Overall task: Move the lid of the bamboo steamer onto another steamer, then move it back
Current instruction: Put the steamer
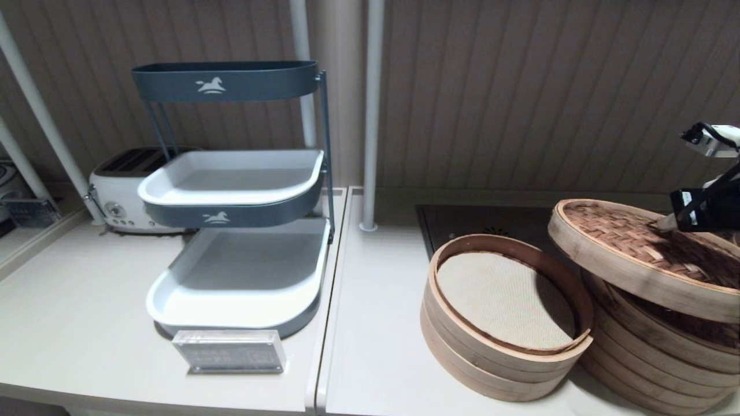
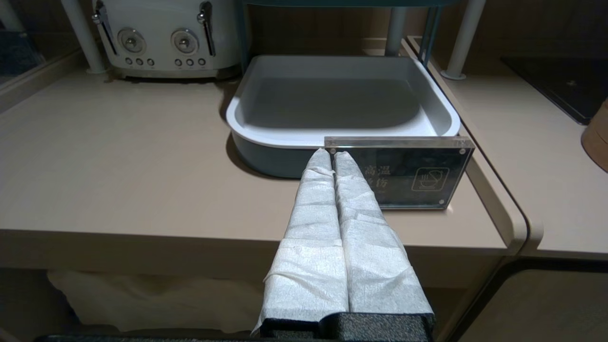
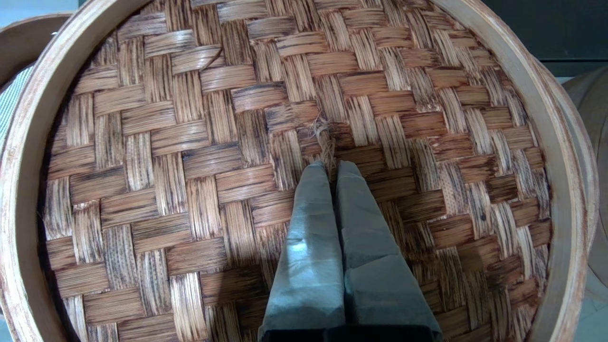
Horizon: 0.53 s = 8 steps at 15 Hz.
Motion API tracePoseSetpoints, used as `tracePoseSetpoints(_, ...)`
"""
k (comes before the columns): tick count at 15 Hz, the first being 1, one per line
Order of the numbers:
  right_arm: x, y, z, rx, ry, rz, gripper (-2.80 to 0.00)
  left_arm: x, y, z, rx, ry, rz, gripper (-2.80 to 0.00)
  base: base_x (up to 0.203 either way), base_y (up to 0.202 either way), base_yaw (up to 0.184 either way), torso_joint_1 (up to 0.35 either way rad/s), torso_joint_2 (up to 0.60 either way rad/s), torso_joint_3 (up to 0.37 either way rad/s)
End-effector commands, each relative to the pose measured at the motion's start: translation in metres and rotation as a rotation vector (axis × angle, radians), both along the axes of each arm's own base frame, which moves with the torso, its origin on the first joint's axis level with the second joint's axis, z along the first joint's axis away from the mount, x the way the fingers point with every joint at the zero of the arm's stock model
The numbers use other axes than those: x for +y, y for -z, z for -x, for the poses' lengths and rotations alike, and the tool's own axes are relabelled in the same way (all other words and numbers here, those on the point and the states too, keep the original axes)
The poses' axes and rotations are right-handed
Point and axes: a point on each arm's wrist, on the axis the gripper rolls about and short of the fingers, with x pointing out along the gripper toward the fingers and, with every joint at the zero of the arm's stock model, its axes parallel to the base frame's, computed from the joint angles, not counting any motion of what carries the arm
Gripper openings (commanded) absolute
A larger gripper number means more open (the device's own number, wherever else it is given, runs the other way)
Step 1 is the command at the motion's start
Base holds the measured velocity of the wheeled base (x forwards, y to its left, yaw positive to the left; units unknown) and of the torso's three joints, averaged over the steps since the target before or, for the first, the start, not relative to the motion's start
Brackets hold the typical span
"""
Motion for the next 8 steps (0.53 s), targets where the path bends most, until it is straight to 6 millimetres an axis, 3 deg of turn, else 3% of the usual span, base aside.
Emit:
tracePoseSetpoints(1, -0.008, 0.002, 0.0, 0.007, 0.018, -0.005, -2.8, 0.0, 0.008, -0.002, 0.025, 0.0, 0.0, -2.8, 0.0, 0.0, 0.0, 0.0, 0.0, 0.0)
tracePoseSetpoints(8, -0.039, 0.007, 0.005, 0.014, 0.062, -0.027, -2.8, 0.0, 0.008, -0.002, 0.024, 0.0, 0.0, -2.8, 0.0, 0.0, 0.0, 0.0, 0.0, 0.0)
